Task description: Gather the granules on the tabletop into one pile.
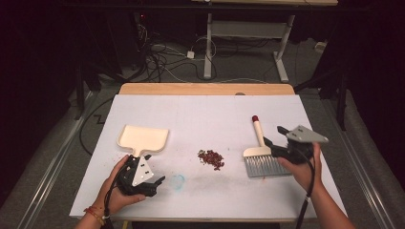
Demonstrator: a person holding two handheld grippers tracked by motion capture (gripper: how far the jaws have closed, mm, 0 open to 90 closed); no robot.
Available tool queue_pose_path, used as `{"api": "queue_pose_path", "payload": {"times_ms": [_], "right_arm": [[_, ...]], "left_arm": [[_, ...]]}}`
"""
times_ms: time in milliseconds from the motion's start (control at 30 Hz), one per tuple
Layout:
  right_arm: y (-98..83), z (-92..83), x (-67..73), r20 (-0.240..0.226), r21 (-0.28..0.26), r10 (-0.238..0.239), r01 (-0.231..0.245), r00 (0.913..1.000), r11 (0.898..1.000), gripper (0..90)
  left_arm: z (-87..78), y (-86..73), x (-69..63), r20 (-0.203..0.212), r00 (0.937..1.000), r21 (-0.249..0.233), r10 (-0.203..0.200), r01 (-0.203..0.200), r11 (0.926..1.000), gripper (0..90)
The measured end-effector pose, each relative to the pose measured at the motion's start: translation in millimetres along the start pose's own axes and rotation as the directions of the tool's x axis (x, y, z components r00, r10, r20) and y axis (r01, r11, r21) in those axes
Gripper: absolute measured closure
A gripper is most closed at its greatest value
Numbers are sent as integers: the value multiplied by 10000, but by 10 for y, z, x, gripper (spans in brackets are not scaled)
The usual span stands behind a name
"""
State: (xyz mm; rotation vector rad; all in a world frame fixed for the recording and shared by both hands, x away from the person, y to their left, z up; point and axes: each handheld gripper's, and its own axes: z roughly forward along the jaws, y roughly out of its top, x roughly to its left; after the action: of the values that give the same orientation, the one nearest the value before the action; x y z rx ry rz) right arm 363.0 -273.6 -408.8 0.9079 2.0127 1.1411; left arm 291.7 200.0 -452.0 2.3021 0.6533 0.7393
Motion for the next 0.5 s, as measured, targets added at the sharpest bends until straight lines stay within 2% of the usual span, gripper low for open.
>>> {"api": "queue_pose_path", "payload": {"times_ms": [33, 100, 200, 300, 500], "right_arm": [[-25, -96, 54, -119, -249, -204, 201, 9997, 9995, 297], [-97, -261, 183, 221, -479, -494, 504, 9985, 9976, 253], [-198, -382, 285, 225, -756, -684, 700, 9974, 9947, 239], [-221, -401, 329, 199, -738, -468, 481, 9987, 9961, 216], [-192, -390, 403, 139, -839, -613, 623, 9980, 9945, 214]], "left_arm": [[-26, -8, 2, -146, 9999, -128, -72, 70, 9999, 170], [-59, -18, 12, -315, 9994, -290, -173, 164, 9994, 162], [-73, -22, 33, -540, 9980, -394, -331, 310, 9987, 162], [-63, -15, 47, -592, 9976, -357, -360, 339, 9988, 162], [-28, -13, 46, -581, 9980, -190, -265, 255, 9995, 162]]}}
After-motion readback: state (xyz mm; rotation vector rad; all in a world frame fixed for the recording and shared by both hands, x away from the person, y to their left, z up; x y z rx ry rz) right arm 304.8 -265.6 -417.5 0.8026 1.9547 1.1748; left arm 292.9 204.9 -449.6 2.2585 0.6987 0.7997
